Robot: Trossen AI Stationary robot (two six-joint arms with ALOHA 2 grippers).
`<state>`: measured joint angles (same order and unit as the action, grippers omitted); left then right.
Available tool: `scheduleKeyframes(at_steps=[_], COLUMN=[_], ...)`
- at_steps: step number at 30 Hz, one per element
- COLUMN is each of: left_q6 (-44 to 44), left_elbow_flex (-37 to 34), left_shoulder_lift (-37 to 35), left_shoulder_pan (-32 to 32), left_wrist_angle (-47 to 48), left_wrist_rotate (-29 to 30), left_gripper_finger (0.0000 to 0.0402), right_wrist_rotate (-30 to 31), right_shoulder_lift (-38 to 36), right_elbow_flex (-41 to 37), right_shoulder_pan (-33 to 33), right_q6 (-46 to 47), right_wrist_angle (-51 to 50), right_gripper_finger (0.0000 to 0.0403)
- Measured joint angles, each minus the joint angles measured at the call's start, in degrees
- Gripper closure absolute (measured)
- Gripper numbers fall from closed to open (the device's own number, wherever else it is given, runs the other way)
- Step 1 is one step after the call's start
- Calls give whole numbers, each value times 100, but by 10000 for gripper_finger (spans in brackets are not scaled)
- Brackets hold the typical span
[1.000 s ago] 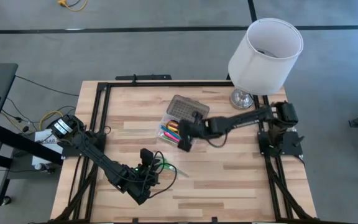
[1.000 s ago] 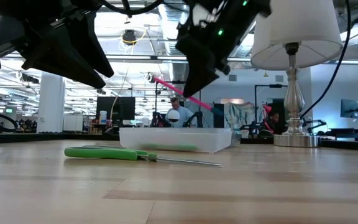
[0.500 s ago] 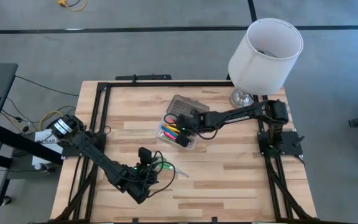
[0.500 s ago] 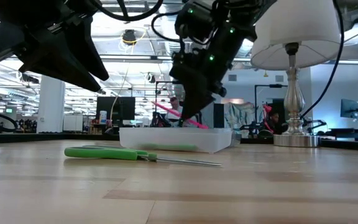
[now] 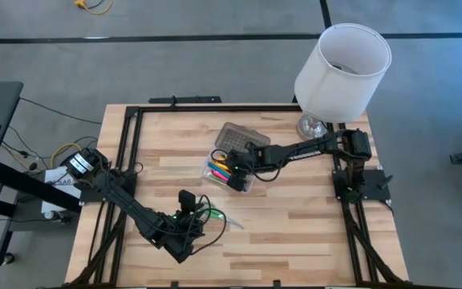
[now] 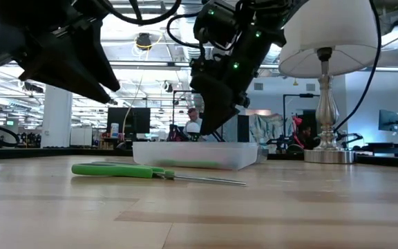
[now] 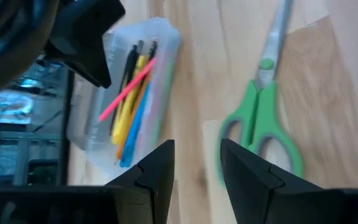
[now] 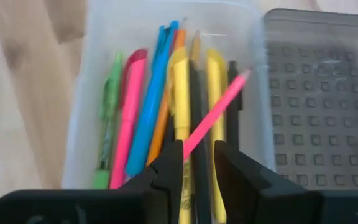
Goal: Pick & place school supplies into a supply box
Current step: Put the green scissors into the gray supply box
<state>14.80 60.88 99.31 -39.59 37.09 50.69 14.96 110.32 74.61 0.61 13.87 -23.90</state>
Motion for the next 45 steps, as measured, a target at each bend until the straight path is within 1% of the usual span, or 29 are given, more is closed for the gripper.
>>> scheduleKeyframes(at_steps=[3, 7, 12, 16, 21, 25, 29, 35, 38, 40, 45], left_q6=[1, 4, 88, -2, -597, -1030, -1179, -1641, -1955, -2136, -2259], left_elbow_flex=[-2, -4, -117, -378, -694, -800, -874, -881, -881, -881, -881], left_shoulder_lift=[0, 2, 17, 20, 20, 20, 20, 20, 20, 20, 20], left_shoulder_pan=[7, 61, 226, 504, 901, 1129, 1300, 1473, 1580, 1677, 1937], left_wrist_angle=[-105, -192, -384, -816, -1777, -2433, -2671, -3051, -3271, -3350, -3301], left_wrist_rotate=[-263, -403, -762, -1203, -1930, -2349, -2663, -3063, -3237, -3425, -4213], left_gripper_finger=[276, 276, 276, 276, 276, 276, 276, 276, 276, 276, 276], right_wrist_rotate=[11, 77, 601, 861, 1398, 1960, 2526, 3087, 3461, 3682, 4090], right_shoulder_lift=[-51, -271, -625, -865, -973, -973, -966, -968, -968, -968, -968], right_elbow_flex=[-2, 7, -2, 0, 0, -3, -136, -393, -526, -540, -540], right_shoulder_pan=[-183, -588, -1255, -1866, -2749, -3428, -4048, -4871, -5214, -5387, -5637], right_q6=[-351, -716, -947, -947, -906, -507, 18, 1014, 1327, 1356, 1462], right_wrist_angle=[-36, -98, -375, -790, -1397, -1844, -2145, -2296, -2301, -2307, -2283], right_gripper_finger=[318, 317, 317, 317, 317, 317, 317, 317, 317, 317, 317])
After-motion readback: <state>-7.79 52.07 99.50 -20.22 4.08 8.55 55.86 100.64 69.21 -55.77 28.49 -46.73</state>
